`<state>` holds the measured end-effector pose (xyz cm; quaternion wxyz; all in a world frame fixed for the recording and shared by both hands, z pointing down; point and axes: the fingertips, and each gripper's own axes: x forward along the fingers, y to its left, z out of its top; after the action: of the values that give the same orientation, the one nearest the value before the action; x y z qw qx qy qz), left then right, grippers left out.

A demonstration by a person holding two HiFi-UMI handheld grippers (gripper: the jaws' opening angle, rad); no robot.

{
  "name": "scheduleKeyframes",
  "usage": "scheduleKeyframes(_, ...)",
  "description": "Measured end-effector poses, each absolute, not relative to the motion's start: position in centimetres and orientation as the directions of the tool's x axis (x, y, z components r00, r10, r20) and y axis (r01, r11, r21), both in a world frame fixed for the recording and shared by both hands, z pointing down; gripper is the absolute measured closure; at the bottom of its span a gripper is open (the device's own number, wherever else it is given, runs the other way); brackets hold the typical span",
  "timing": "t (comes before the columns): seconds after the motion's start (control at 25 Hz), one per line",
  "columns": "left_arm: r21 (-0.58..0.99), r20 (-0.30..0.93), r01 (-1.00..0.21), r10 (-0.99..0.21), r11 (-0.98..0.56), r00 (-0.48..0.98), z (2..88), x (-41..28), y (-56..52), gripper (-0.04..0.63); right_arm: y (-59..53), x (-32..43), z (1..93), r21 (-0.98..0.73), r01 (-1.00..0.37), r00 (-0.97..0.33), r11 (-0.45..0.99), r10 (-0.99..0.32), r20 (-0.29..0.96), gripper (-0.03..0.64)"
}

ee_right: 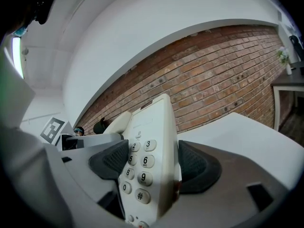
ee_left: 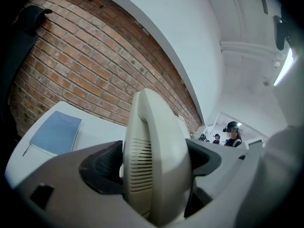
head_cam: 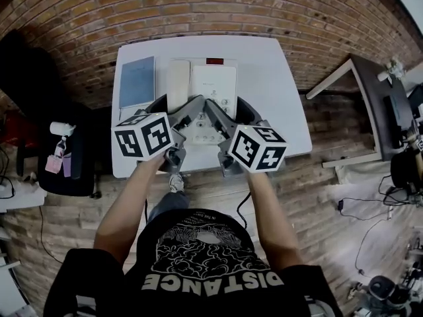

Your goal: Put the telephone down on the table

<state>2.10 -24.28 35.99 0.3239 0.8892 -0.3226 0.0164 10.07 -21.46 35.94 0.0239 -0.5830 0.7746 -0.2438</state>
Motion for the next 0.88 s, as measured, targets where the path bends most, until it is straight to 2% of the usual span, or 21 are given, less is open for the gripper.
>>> scheduleKeyframes(0.36,0.591,0.247,-0.545,-0.510,-0.595,0.824,36.5,0.9,-32.5,0.199,-29.2,8.7,36.2,-0.401,-0.906,-0.264,0.138,-0.923,0.280,0.285)
scheduleKeyframes(0.88,0.643,0.253,-0.492,-0.443,-0.587,0.860,38.7,1.0,-36.8,0.199,-33.1,8.6,37.9,-0.377,-0.924,-0.198,0.058,-0.918,0.344,0.285)
